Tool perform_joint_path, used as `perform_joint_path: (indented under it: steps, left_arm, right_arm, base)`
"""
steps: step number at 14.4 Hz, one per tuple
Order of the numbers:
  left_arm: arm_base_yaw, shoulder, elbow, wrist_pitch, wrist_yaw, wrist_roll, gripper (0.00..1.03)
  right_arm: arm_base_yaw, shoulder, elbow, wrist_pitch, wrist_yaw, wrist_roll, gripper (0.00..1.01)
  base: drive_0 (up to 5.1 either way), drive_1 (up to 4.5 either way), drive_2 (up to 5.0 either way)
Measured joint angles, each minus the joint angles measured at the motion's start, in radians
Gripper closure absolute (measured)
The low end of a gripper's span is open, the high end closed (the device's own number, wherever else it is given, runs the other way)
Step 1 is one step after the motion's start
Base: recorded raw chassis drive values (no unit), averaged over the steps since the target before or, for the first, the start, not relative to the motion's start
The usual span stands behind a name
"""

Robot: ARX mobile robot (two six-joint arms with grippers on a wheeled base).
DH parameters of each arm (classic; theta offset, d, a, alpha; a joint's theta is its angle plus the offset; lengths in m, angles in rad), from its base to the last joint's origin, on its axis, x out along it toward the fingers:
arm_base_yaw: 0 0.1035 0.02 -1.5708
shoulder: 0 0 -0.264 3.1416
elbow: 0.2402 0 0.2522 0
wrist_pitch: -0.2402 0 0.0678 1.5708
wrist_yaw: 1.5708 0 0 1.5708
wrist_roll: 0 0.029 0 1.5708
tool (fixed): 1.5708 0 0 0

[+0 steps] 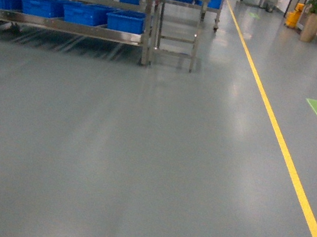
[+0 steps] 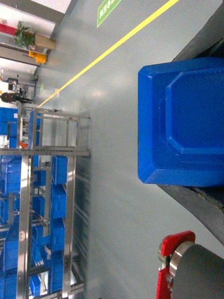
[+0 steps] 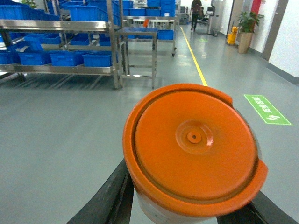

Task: Sort blue parts and orange caps into right shelf containers

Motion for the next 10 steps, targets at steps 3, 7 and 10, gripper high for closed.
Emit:
perform_joint_path:
  steps: [3,7,10]
  left_arm:
    - [-0.002,0.0,0.0,-0.003,0.0,0.0,0.59]
    - [-0.002,0.0,0.0,0.002,0.0,0.0,0.59]
    - [0.0,0.0,0.0,0.001,0.0,0.0,0.59]
  right_arm:
    - [0.0,0.0,0.0,-0.002,0.002,0.0,0.58]
    - [0.0,0.0,0.0,0.001,0.002,0.0,0.58]
    - [0.0,0.0,0.0,0.001,0.001,0.0,0.58]
  base:
    - [0.0,4.29,-4.2]
    - [0.0,4.29,-4.2]
    - [0.5,4.78,-3.7]
